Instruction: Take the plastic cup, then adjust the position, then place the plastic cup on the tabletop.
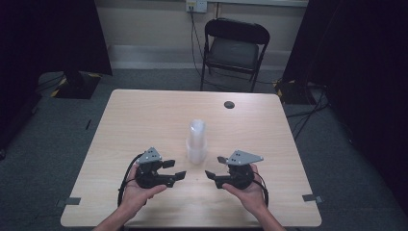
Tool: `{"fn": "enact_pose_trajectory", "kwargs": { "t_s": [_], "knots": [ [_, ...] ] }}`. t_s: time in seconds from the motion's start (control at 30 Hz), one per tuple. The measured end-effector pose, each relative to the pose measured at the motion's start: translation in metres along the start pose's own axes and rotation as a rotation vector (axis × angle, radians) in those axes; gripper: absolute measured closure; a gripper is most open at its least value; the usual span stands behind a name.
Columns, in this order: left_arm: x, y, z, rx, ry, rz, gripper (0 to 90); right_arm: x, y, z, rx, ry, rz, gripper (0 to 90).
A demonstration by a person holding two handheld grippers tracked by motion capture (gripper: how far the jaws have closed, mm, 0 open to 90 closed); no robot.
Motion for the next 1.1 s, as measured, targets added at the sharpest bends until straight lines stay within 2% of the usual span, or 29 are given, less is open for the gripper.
{"fn": "enact_pose_trajectory", "kwargs": {
  "t_s": [0.17,0.33,0.57,0.67,0.77,0.87,0.93,1.1],
  "knots": [
    [0.001,-0.004,-0.001,0.053,0.013,0.010,33.7,-0.002,0.013,-0.007,-0.046,0.014,0.047,31.2],
    [0.001,-0.006,-0.004,0.047,0.011,0.020,31.8,-0.003,0.025,-0.013,-0.075,0.016,0.063,31.0],
    [-0.006,-0.010,-0.010,0.061,0.005,0.027,31.1,0.001,0.043,-0.014,-0.109,0.036,0.107,31.0],
    [-0.011,-0.013,-0.011,0.073,0.009,0.027,31.0,0.004,0.049,-0.012,-0.123,0.042,0.111,31.0],
    [-0.015,-0.016,-0.013,0.085,-0.003,0.052,30.5,0.006,0.056,-0.011,-0.144,0.049,0.113,30.9],
    [-0.017,-0.019,-0.013,0.082,-0.003,0.046,29.5,0.008,0.065,-0.009,-0.165,0.057,0.126,31.0],
    [-0.017,-0.021,-0.013,0.096,-0.001,0.057,28.8,0.012,0.071,-0.007,-0.181,0.056,0.119,31.0],
    [-0.019,-0.022,-0.012,0.091,-0.002,0.051,28.0,0.017,0.081,0.000,-0.201,0.057,0.109,30.9]
  ]
}}
Point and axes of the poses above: each handheld gripper's, and its own axes: z roughly forward along the jaws, x roughly out of its top, y roughly to its right, the point moved 3 cm from there along z, roughly forward along the jaws, and after that the axes turned 14 degrees about -z, right-handed, at the moved point
